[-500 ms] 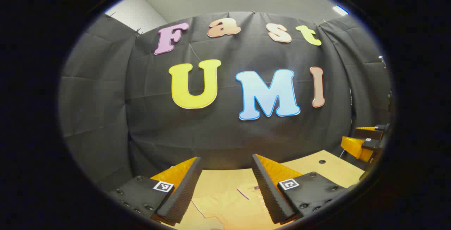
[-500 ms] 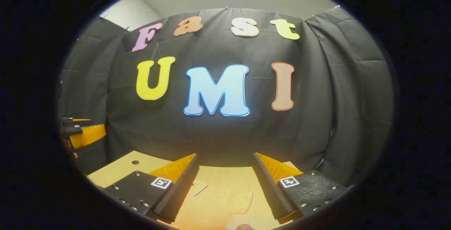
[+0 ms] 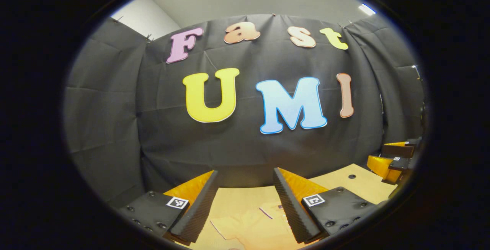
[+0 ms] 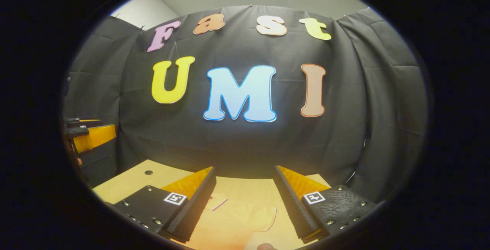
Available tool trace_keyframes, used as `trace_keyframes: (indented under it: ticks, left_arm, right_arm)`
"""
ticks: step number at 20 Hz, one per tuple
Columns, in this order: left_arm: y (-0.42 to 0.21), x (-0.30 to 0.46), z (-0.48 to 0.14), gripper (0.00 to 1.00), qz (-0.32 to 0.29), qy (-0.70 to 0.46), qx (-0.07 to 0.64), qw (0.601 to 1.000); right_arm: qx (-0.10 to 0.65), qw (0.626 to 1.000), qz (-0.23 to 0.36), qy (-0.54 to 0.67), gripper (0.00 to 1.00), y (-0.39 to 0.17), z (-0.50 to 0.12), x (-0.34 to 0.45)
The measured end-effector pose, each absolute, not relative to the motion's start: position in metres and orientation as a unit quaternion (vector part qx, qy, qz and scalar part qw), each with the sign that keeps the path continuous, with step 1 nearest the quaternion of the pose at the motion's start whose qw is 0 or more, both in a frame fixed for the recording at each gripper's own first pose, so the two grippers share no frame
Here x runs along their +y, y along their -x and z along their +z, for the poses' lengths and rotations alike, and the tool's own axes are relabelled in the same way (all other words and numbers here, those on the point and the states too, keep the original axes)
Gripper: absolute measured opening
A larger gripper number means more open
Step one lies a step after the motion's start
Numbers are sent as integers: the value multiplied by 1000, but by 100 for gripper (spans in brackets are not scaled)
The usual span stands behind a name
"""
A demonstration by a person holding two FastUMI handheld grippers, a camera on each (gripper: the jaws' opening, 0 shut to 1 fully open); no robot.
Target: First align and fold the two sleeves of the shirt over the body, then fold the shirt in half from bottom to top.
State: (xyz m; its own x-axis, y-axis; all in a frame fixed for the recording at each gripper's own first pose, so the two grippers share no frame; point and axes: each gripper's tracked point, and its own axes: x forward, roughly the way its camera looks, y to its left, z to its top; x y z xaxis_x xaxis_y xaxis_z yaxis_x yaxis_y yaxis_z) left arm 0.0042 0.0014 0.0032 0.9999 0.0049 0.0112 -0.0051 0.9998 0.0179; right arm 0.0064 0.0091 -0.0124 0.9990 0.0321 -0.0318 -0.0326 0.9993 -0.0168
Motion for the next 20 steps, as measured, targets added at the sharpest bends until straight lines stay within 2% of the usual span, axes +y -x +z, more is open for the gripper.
trace_keyframes:
  ticks: [9,20]
  left_arm:
    - [4,10,1,94,7,-4,-2,1000]
    - [15,37,-6,94,39,-7,10,999]
  right_arm:
    - [57,998,16,10,95,-19,-49,4]
    - [204,979,-6,-8,96,-72,-186,-28]
